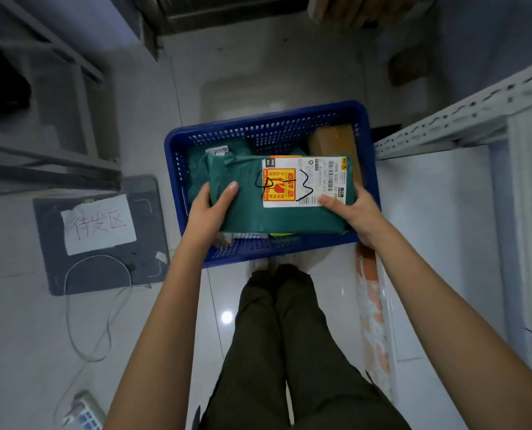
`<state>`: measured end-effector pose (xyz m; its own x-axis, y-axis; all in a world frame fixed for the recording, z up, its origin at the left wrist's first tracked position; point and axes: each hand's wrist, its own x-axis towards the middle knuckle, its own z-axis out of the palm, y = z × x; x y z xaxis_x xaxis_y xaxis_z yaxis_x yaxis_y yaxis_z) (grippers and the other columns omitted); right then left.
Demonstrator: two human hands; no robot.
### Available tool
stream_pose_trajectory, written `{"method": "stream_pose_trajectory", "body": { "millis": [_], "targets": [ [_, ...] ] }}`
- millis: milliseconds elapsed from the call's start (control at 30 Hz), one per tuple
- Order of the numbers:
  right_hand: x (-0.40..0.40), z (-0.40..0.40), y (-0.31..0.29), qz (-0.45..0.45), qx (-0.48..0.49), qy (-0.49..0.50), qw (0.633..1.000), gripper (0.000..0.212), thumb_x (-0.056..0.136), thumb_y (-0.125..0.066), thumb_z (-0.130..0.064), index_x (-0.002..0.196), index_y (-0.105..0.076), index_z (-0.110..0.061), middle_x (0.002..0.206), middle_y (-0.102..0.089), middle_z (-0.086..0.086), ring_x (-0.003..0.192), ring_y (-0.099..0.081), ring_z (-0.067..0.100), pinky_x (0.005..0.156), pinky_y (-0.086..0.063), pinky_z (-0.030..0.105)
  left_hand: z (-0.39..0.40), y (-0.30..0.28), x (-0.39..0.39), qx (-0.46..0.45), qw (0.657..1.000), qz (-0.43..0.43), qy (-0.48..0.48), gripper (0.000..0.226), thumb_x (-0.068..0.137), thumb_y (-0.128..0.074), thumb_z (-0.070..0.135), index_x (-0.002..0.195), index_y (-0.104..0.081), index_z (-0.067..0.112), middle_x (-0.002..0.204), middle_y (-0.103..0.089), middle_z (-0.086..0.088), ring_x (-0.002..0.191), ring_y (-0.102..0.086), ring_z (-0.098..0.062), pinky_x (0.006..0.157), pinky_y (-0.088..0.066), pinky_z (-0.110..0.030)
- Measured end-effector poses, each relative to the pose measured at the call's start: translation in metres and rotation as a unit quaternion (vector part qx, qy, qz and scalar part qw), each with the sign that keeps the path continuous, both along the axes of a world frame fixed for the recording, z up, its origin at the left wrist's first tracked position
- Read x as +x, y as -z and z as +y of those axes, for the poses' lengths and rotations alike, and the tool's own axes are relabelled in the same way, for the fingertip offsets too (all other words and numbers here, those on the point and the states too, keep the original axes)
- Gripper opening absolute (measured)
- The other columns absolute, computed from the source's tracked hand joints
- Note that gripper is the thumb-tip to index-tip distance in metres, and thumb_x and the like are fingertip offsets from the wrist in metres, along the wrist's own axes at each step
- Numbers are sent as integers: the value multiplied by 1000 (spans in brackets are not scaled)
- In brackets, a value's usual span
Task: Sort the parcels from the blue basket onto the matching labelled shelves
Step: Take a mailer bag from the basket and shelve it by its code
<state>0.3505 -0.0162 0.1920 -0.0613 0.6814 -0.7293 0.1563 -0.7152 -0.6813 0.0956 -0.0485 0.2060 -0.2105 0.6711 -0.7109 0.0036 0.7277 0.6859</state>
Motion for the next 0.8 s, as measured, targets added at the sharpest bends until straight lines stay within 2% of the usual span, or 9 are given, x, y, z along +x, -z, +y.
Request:
{"method": "stream_pose_trajectory", "body": {
  "millis": [100, 233, 300, 367, 433, 500, 567, 667, 800],
  "targets": [
    [14, -7, -35, 11, -2, 0, 1000, 54, 66, -78, -29, 114, -52, -31, 112, -63, -8, 106, -61, 14, 86, -53, 28, 1, -34, 16, 18, 1000, 5, -9, 35, 92, -56, 38, 122, -50, 22, 110, -60, 8, 98, -60, -6, 74, -52, -18],
    [27, -25, -71, 11, 19, 23, 1000, 45, 82, -71, -19, 121, -51, -29, 122, -62, 0, 110, -60, 17, 91, -51, 32, -9, -78, 36, 45, 998, 37, 30, 60, 82, -68, 38, 133, -43, 16, 118, -56, 5, 100, -59, -10, 68, -49, -12],
    [32, -37, -91, 10, 36, 55, 998, 36, 89, -60, -18, 122, -52, -30, 119, -64, -1, 107, -62, 16, 90, -52, 32, -11, -94, 43, 56, 997, 35, 31, 53, 85, -64, 39, 130, -45, 19, 117, -57, 5, 96, -59, -7, 64, -49, -10],
    [37, -49, -112, 10, 58, 110, 992, 25, 94, -52, -24, 117, -55, -31, 109, -67, -5, 98, -65, 10, 80, -54, 25, -12, -107, 50, 71, 996, 37, 35, 43, 90, -57, 43, 126, -48, 21, 117, -59, 3, 95, -60, -6, 65, -48, -12],
    [38, -65, -128, -12, 77, 156, 985, 25, 95, -50, -34, 119, -54, -29, 105, -67, -8, 94, -66, 8, 75, -55, 23, -12, -117, 57, 85, 994, 35, 56, 37, 93, -52, 43, 122, -51, 21, 113, -61, 4, 94, -60, -4, 64, -47, -11],
    [37, -83, -138, -44, 82, 200, 975, 28, 95, -49, -40, 120, -54, -29, 105, -66, -5, 94, -66, 10, 77, -55, 26, -13, -125, 62, 93, 992, 23, 84, 33, 94, -49, 43, 118, -53, 20, 107, -62, 6, 93, -61, -4, 61, -49, -11],
    [35, -99, -145, -54, 81, 240, 966, 25, 94, -49, -41, 117, -54, -30, 105, -66, -4, 94, -66, 11, 79, -55, 29, -12, -127, 64, 97, 988, 17, 118, 38, 94, -49, 45, 119, -55, 17, 108, -63, 5, 95, -62, -7, 67, -51, -14],
    [29, -122, -157, -72, 76, 298, 949, 21, 94, -49, -41, 112, -53, -30, 101, -65, -6, 91, -65, 10, 76, -55, 29, -5, -131, 68, 95, 979, 7, 181, 57, 90, -50, 54, 132, -51, 14, 122, -62, -2, 106, -61, -15, 85, -52, -27],
    [17, -156, -176, -97, 86, 407, 904, 23, 95, -47, -41, 112, -53, -28, 95, -63, -11, 85, -63, 5, 69, -53, 22, 9, -148, 84, 115, 951, -17, 286, 40, 94, -49, 46, 121, -57, 18, 114, -64, 2, 97, -63, -10, 76, -51, -20]
  ]
}}
